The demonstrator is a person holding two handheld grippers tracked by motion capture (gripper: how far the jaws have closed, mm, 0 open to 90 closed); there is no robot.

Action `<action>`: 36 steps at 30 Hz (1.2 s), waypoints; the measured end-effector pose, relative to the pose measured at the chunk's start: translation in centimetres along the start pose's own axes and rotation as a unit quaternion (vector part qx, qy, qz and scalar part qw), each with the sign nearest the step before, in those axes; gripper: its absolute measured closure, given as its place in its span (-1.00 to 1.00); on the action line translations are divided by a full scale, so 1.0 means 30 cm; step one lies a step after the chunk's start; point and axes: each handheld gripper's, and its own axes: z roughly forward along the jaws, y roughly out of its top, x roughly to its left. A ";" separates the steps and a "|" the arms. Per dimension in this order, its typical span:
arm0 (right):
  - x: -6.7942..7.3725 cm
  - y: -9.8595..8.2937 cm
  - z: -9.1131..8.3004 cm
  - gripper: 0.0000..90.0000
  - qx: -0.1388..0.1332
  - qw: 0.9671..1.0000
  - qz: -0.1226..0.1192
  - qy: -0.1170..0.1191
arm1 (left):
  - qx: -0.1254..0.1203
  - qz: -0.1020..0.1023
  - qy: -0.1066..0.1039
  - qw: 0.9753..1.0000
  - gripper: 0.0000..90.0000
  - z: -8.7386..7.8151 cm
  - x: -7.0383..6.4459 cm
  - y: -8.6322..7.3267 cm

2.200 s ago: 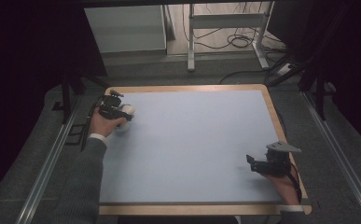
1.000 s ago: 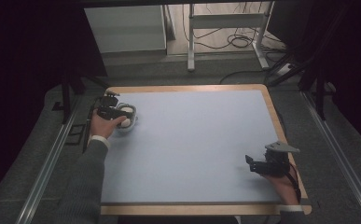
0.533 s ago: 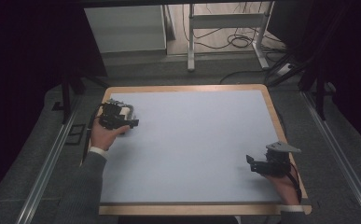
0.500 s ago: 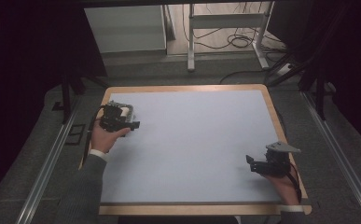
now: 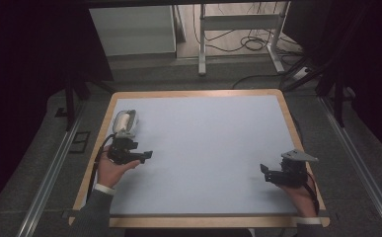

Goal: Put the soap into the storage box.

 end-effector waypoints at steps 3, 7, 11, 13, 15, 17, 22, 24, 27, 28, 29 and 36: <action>0.003 0.000 0.001 -0.83 0.000 1.000 -0.001 -0.001 | 0.000 0.002 -0.006 1.000 -0.42 0.000 -0.021 -0.040; 0.008 -0.001 0.004 -0.83 0.003 1.000 -0.002 -0.001 | 0.007 0.004 -0.006 1.000 -0.42 -0.001 -0.046 -0.092; 0.009 -0.001 0.004 -0.83 0.004 1.000 -0.002 0.000 | 0.009 0.005 -0.007 1.000 -0.42 -0.011 -0.080 -0.134; 0.010 -0.001 0.004 -0.83 0.004 1.000 -0.003 0.000 | 0.010 0.009 -0.006 1.000 -0.42 -0.012 -0.085 -0.147; 0.011 -0.001 0.005 -0.83 0.003 1.000 -0.003 0.000 | 0.014 0.011 -0.008 1.000 -0.42 -0.009 -0.081 -0.153; 0.014 0.000 0.005 -0.83 0.003 1.000 -0.005 0.002 | 0.010 0.009 -0.007 1.000 -0.42 -0.014 -0.076 -0.155; 0.014 -0.002 0.004 -0.83 0.004 1.000 -0.004 0.002 | 0.003 0.009 -0.013 1.000 -0.43 -0.016 -0.070 -0.152; 0.012 -0.004 0.001 -0.83 0.003 1.000 -0.005 0.001 | 0.007 0.012 -0.013 1.000 -0.44 -0.007 -0.072 -0.152; 0.011 -0.006 -0.002 -0.83 0.001 1.000 -0.003 0.000 | 0.009 0.014 -0.018 1.000 -0.44 0.003 -0.076 -0.152; 0.011 -0.007 -0.004 -0.83 0.001 1.000 -0.002 0.000 | 0.009 0.011 -0.023 1.000 -0.44 0.006 -0.079 -0.152; 0.011 -0.008 -0.009 -0.83 -0.002 1.000 -0.003 -0.003 | 0.009 0.014 -0.023 1.000 -0.44 0.008 -0.079 -0.151; 0.020 -0.008 -0.014 -0.83 -0.008 1.000 -0.008 -0.004 | 0.008 0.011 -0.024 1.000 -0.44 0.008 -0.071 -0.149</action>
